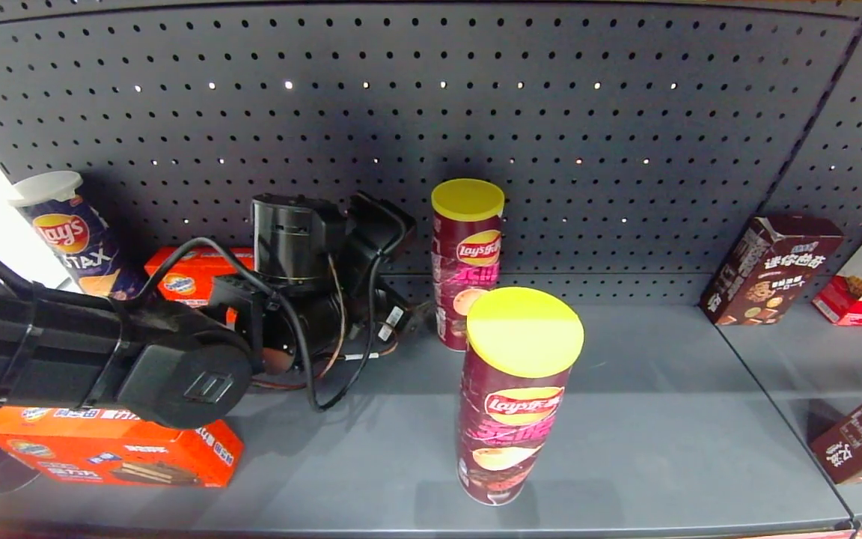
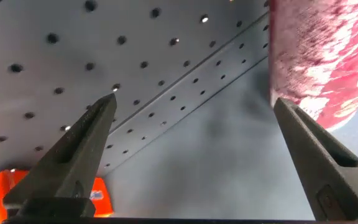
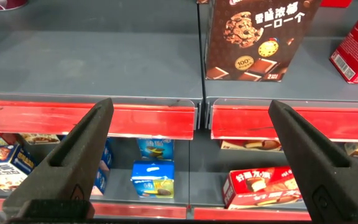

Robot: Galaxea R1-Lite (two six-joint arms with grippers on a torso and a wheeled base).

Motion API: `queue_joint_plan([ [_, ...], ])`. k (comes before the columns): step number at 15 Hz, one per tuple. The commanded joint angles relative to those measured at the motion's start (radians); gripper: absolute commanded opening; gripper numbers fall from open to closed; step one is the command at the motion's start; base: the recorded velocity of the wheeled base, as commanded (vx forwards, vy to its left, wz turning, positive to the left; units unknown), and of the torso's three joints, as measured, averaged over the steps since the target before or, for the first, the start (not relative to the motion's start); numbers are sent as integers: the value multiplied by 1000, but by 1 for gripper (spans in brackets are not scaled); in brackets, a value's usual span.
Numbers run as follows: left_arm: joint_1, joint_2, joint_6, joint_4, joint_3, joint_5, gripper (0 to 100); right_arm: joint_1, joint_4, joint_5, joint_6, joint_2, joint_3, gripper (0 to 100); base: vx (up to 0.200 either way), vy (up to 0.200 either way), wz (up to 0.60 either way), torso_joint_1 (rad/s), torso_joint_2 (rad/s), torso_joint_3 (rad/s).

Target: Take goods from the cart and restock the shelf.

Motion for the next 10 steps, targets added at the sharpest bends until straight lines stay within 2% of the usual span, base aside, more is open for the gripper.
queue_joint_plan([
  [1, -11, 19, -1, 0, -7, 0, 100, 0, 0, 0, -1, 0, 0, 100, 0, 0, 0, 0, 0, 0],
  [10, -43, 53, -1, 1, -49, 2, 100, 0, 0, 0, -1, 0, 0, 100, 0, 0, 0, 0, 0, 0],
])
